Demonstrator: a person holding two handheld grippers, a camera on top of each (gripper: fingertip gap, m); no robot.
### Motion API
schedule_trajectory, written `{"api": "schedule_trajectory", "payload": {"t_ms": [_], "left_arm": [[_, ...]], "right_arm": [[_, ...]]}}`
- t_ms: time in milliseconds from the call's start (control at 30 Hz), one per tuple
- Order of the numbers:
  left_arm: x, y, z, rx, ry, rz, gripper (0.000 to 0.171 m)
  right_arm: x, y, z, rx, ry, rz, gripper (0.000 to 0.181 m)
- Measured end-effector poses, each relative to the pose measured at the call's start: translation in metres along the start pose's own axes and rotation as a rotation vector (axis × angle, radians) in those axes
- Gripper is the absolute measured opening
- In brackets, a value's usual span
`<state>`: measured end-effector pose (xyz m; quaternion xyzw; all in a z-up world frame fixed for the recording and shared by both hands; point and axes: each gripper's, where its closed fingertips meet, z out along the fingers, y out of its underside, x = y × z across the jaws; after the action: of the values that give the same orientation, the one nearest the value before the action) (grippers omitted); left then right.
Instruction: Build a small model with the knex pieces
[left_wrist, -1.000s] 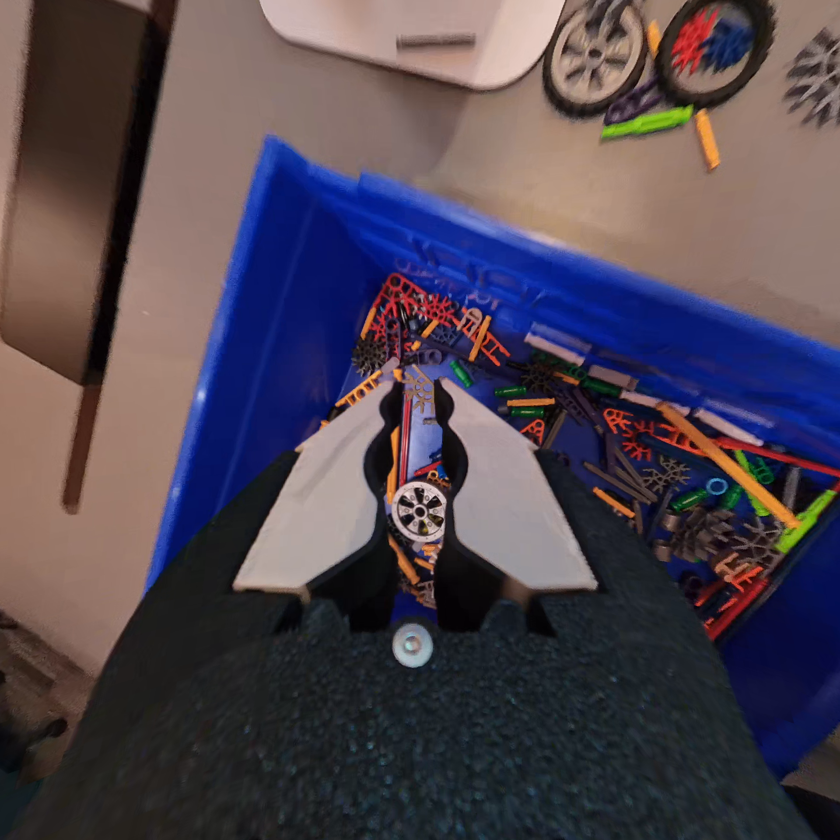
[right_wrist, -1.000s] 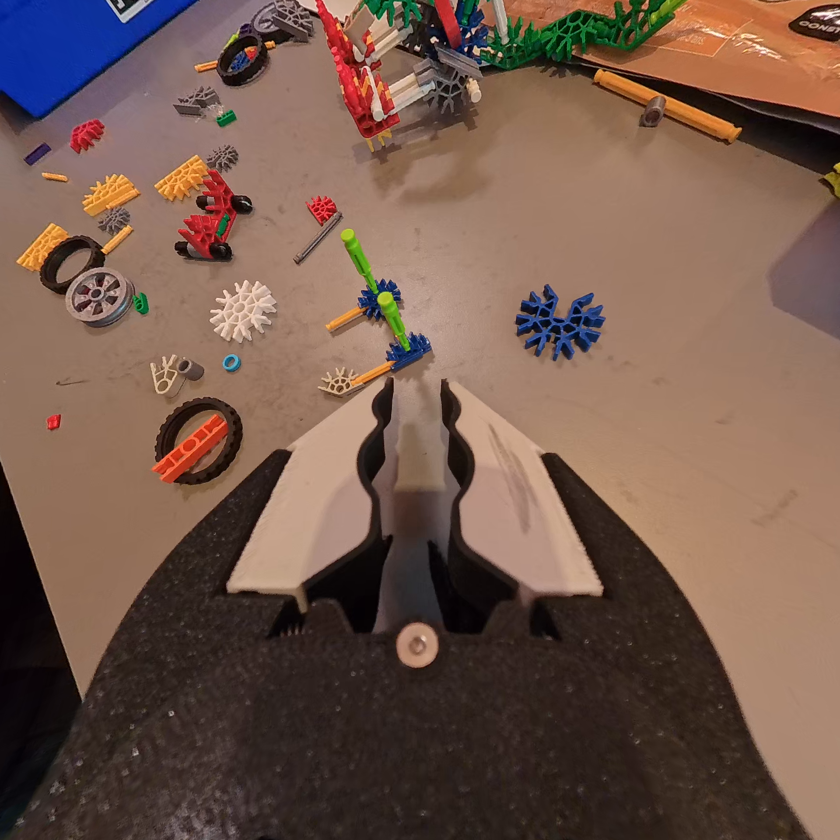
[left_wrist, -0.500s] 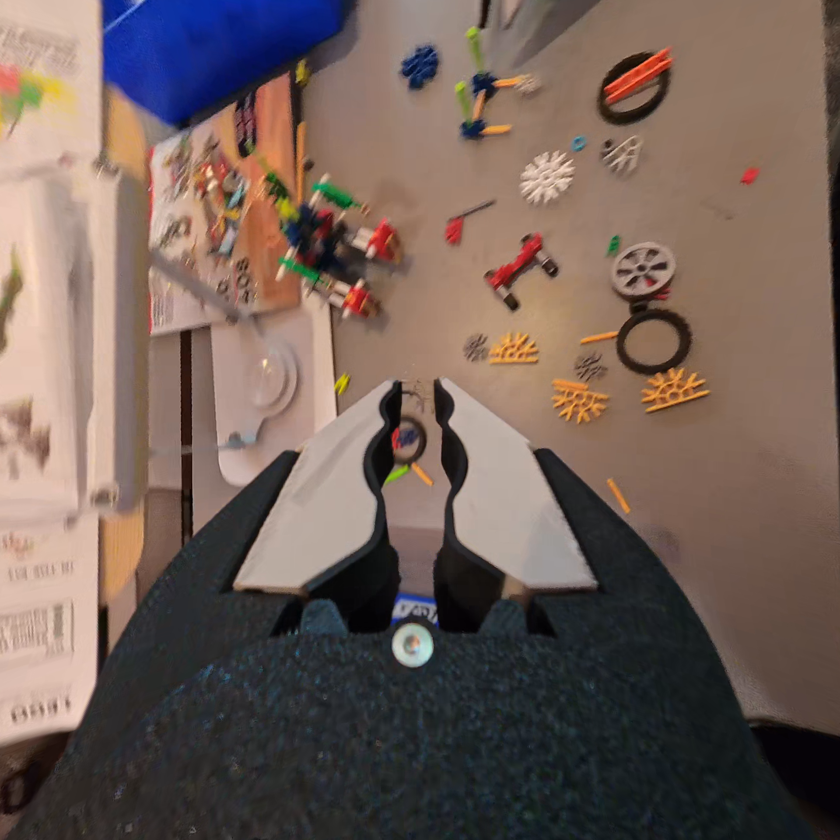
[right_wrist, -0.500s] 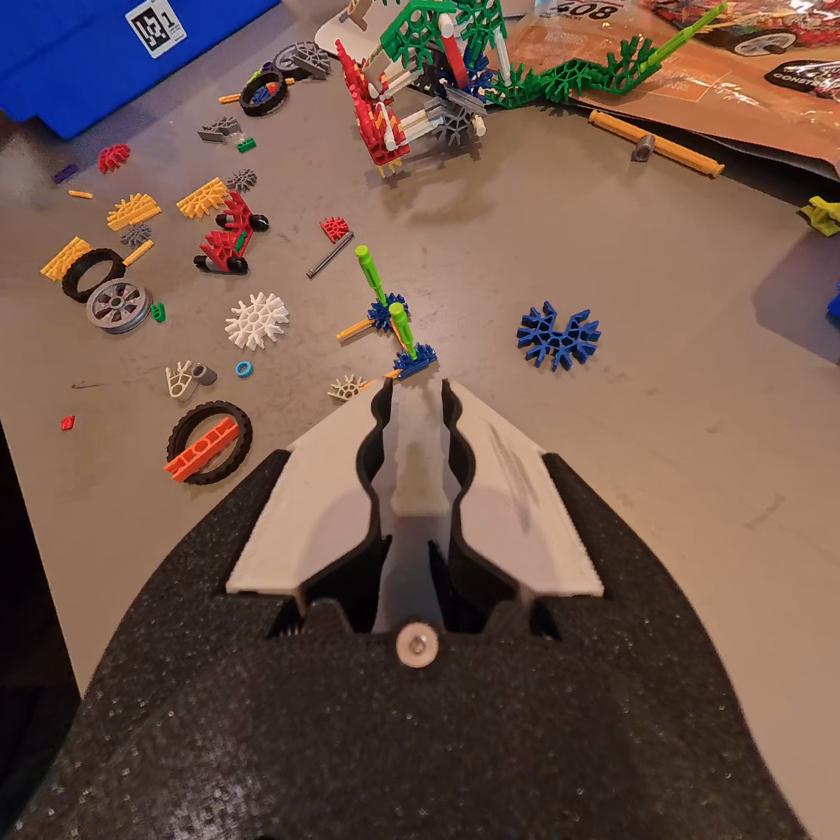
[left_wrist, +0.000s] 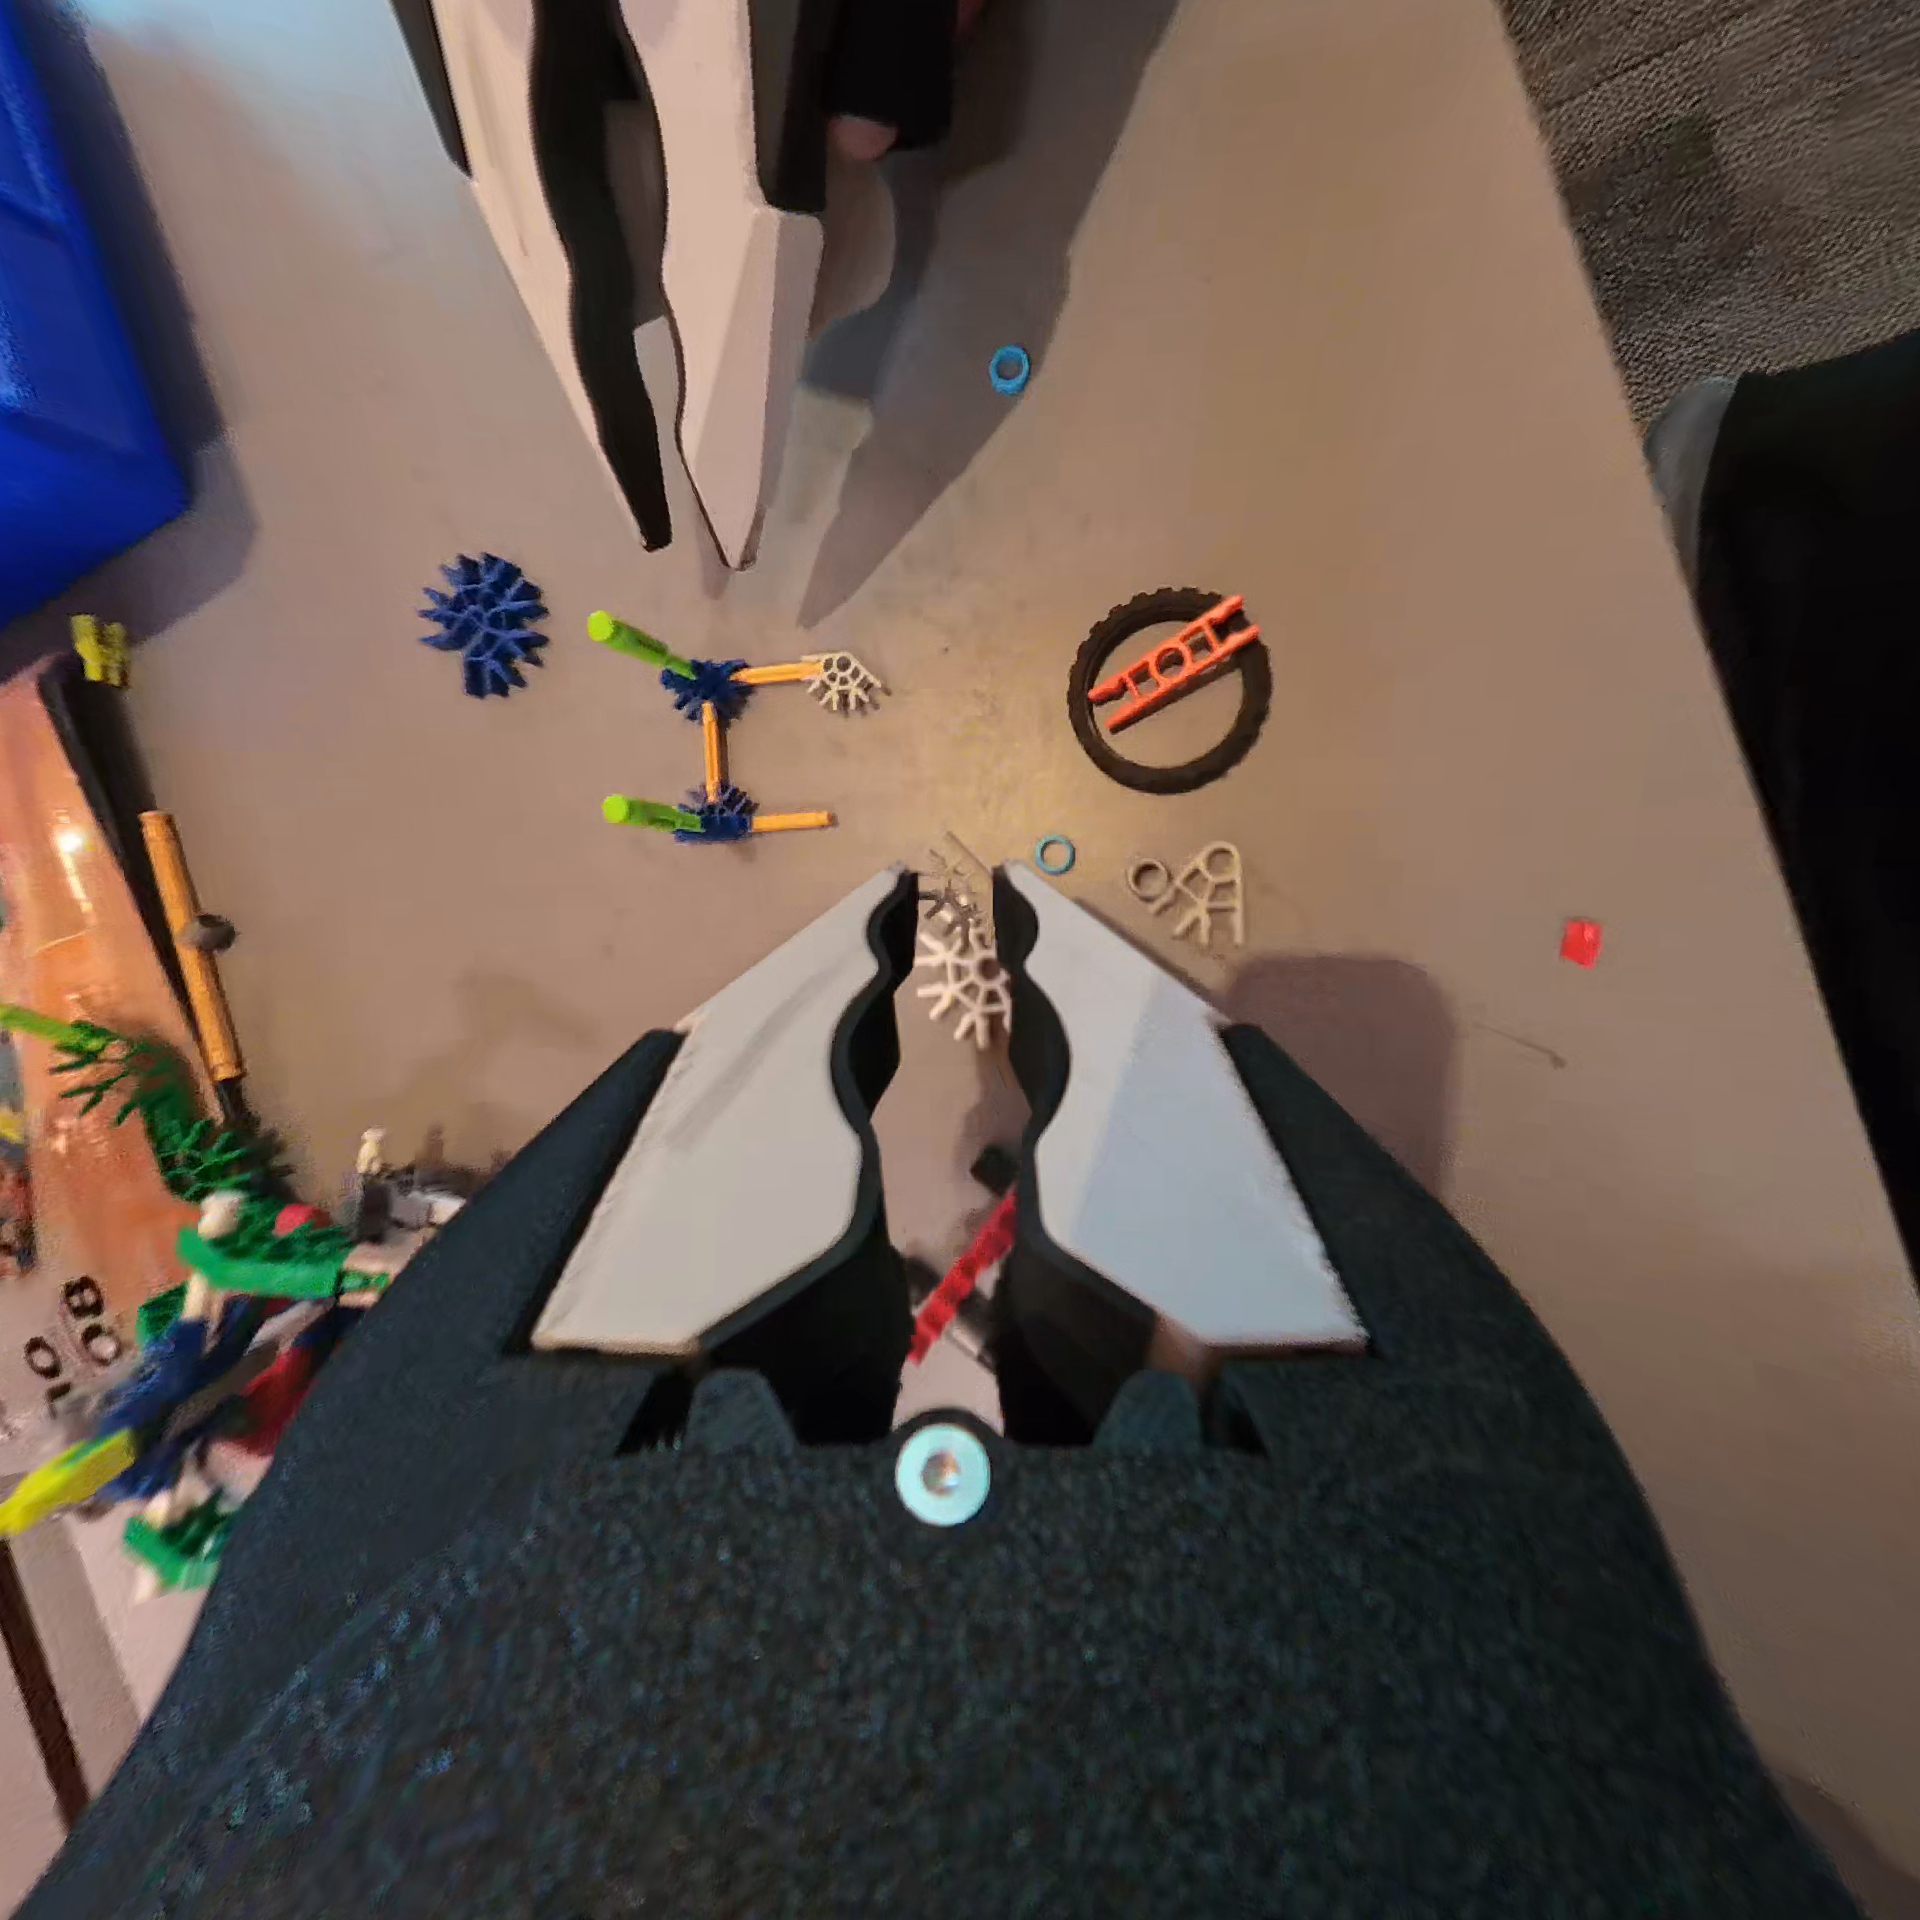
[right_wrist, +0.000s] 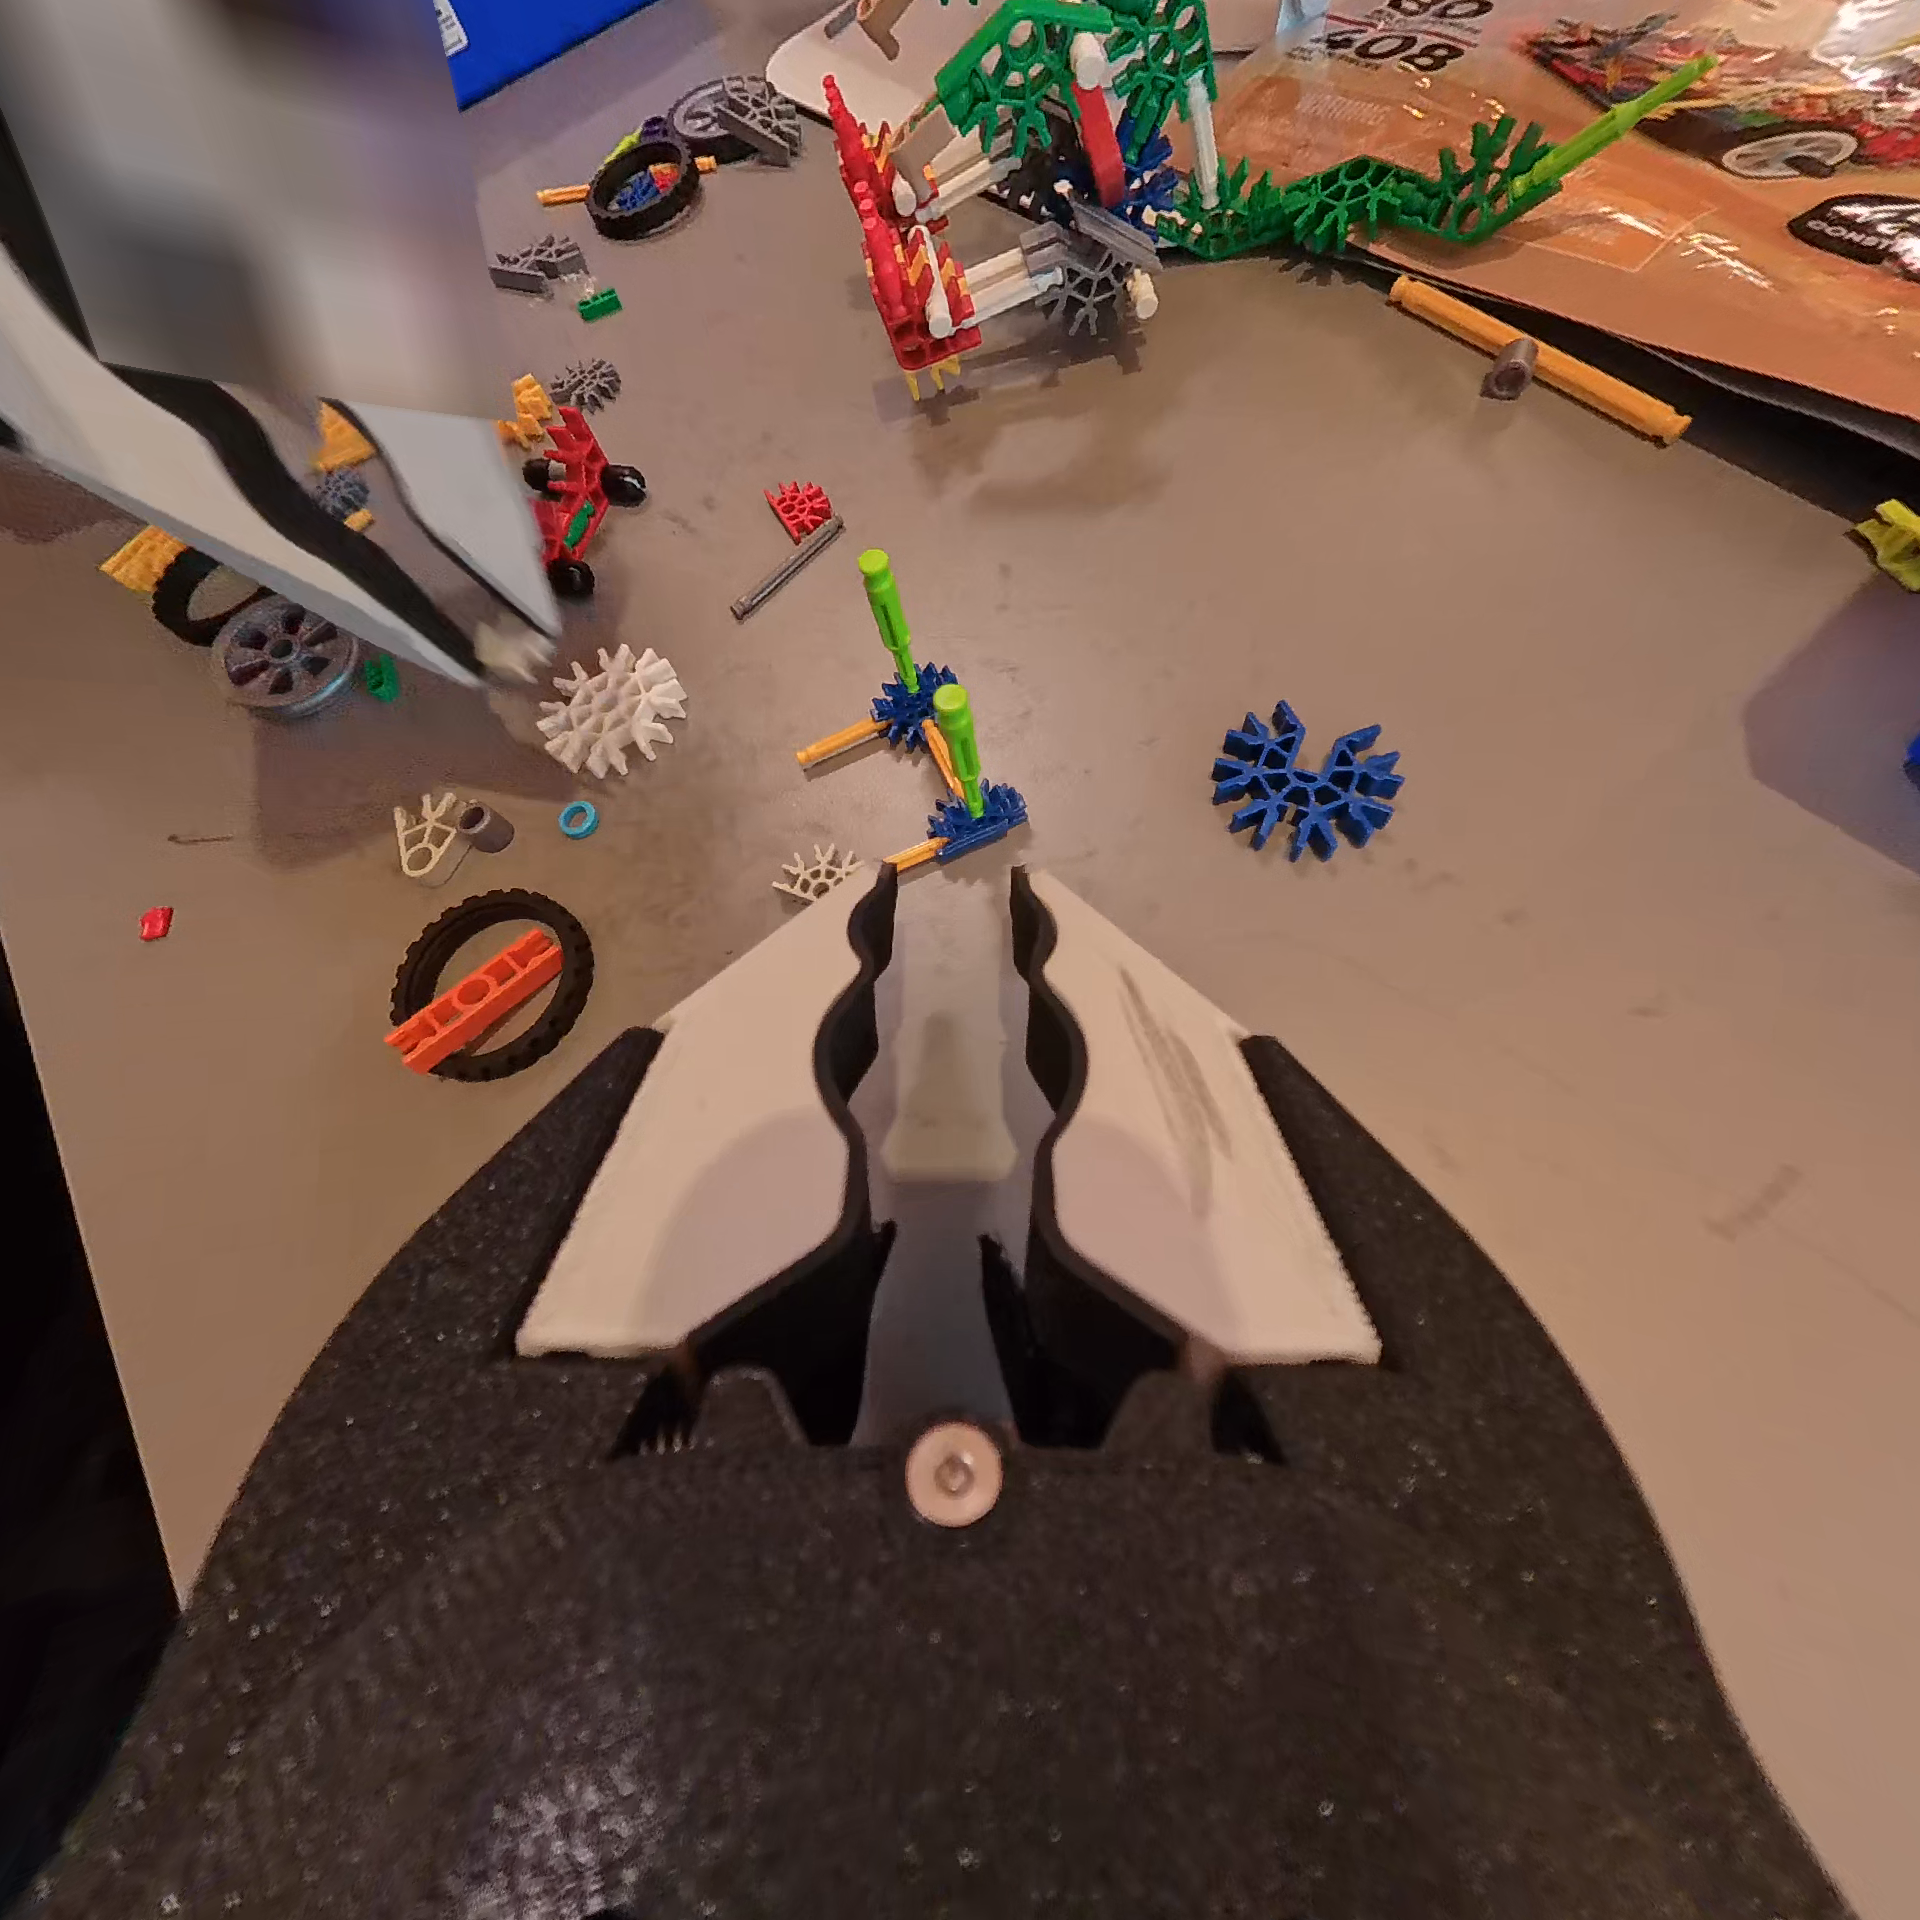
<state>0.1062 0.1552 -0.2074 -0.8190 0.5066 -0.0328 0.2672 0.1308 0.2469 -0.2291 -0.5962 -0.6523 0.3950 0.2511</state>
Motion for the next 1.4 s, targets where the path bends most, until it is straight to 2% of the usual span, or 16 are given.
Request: {"api": "schedule_trajectory", "payload": {"t_ms": [167, 300, 433, 567, 667, 767, 833, 1033, 1267, 1400], "left_arm": [[-0.001, 0.001, 0.032, 0.001, 0.017, -0.054, 0.012], [-0.002, -0.002, 0.037, 0.037, 0.019, -0.084, 0.012], [-0.002, -0.011, 0.028, 0.141, 0.077, -0.170, 0.012], [-0.002, -0.015, 0.020, 0.215, 0.156, -0.240, 0.012], [0.000, -0.016, 0.014, 0.242, 0.235, -0.281, 0.012], [-0.002, -0.016, 0.010, 0.269, 0.270, -0.299, 0.011], [-0.003, -0.016, 0.007, 0.289, 0.296, -0.317, 0.011], [0.003, -0.015, 0.000, 0.351, 0.406, -0.364, 0.010], [0.001, -0.010, -0.005, 0.399, 0.418, -0.382, 0.007], [-0.004, -0.004, -0.002, 0.390, 0.361, -0.367, 0.004]], "right_arm": [[-0.003, -0.002, -0.002, 0.021, -0.013, -0.010, 0.021], [-0.005, -0.011, -0.011, 0.099, 0.008, -0.056, 0.022], [-0.037, -0.020, -0.019, 0.198, 0.028, -0.285, 0.021], [-0.067, -0.019, 0.000, 0.118, 0.080, -0.516, 0.021], [-0.071, -0.021, 0.011, 0.045, 0.162, -0.679, 0.020], [-0.080, -0.031, 0.015, 0.052, 0.184, -0.782, 0.019], [-0.082, -0.032, 0.018, 0.035, 0.199, -0.840, 0.013], [-0.089, -0.033, 0.024, 0.025, 0.173, -0.865, 0.004], [-0.089, -0.037, 0.029, 0.020, 0.160, -0.839, 0.000], [-0.083, -0.037, 0.033, 0.008, 0.163, -0.814, 0.000]]}}
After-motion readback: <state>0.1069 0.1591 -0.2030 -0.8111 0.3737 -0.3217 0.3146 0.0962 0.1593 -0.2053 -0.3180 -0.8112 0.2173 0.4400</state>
